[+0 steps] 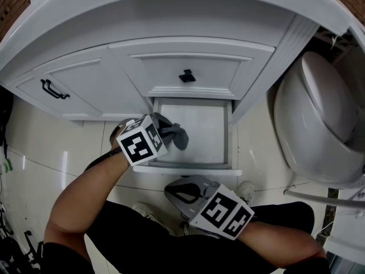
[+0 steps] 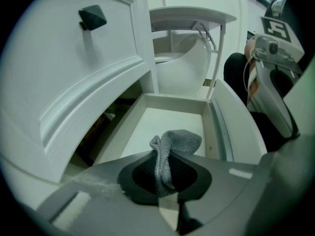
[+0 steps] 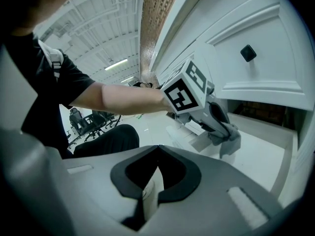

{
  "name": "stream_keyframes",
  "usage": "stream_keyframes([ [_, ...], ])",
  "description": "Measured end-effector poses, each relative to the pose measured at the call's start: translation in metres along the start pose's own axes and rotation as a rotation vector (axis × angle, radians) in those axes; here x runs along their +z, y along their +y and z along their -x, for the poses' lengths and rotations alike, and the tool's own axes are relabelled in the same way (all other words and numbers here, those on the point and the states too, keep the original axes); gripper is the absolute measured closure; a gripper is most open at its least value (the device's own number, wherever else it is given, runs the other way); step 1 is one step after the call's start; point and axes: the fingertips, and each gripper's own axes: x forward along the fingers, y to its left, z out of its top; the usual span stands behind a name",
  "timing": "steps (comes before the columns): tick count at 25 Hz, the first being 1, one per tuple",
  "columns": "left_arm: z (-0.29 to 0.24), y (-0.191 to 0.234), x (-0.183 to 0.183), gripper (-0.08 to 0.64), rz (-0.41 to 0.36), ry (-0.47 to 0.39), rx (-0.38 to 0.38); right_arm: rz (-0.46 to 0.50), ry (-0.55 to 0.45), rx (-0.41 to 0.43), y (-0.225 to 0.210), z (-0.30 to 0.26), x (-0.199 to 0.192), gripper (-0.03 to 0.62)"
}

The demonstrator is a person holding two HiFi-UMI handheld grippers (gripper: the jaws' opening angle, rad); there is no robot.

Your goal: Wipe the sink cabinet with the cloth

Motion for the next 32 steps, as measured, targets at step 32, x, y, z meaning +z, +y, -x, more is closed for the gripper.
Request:
stream_keyframes([
  [32, -0.034, -0.064, 0.061, 0.523, -0.113, -0.023, -0.206, 0.010, -0.008, -0.003, 0.003, 0.010, -0.004, 0.588],
])
